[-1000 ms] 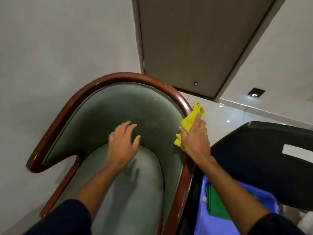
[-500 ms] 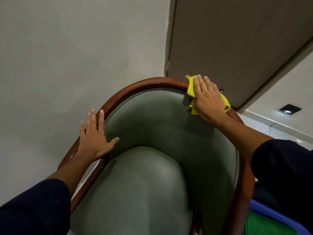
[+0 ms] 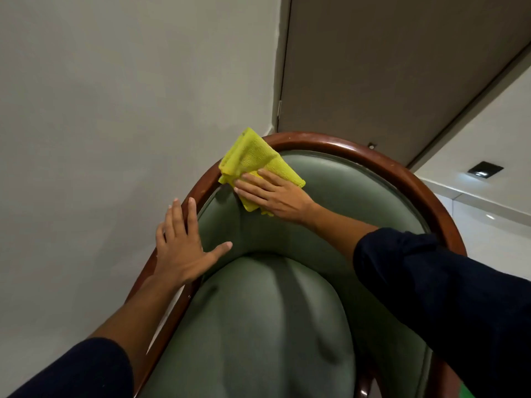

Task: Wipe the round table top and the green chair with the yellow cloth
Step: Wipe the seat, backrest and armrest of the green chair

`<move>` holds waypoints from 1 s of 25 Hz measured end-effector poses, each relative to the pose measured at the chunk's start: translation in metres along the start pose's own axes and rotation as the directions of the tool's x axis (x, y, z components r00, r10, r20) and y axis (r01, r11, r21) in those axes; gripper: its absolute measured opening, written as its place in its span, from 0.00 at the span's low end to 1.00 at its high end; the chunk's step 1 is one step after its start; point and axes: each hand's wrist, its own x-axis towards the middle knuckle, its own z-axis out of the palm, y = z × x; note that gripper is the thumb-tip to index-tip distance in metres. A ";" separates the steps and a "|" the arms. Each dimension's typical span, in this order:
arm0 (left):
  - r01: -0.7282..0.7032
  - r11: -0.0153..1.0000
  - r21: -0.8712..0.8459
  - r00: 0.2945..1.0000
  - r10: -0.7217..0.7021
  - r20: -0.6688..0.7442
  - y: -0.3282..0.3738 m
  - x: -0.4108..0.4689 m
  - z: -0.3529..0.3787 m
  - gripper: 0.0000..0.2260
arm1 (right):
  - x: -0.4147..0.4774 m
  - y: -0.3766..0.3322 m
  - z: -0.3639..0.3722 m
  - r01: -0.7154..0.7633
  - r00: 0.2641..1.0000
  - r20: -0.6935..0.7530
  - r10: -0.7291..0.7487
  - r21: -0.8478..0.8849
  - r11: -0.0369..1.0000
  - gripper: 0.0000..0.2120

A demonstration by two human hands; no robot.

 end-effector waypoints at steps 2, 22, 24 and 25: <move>-0.011 1.000 -0.015 1.000 0.011 0.023 -0.001 0.000 -0.003 0.53 | -0.019 0.023 0.001 -0.077 0.996 0.036 0.079 -0.043 0.996 0.37; 0.093 0.950 -0.299 0.836 0.088 0.541 0.077 -0.154 -0.024 0.36 | -0.279 -0.155 -0.129 -0.820 0.235 0.882 0.409 0.406 -0.404 0.16; 0.386 0.764 -0.518 0.679 0.145 0.719 0.125 -0.208 -0.027 0.29 | -0.279 -0.173 -0.131 -0.502 0.219 0.961 0.172 0.262 -0.824 0.12; 0.443 0.660 -0.606 0.717 0.144 0.681 0.146 -0.227 -0.029 0.28 | -0.285 -0.182 -0.135 -0.382 0.245 0.956 0.160 0.247 -0.891 0.11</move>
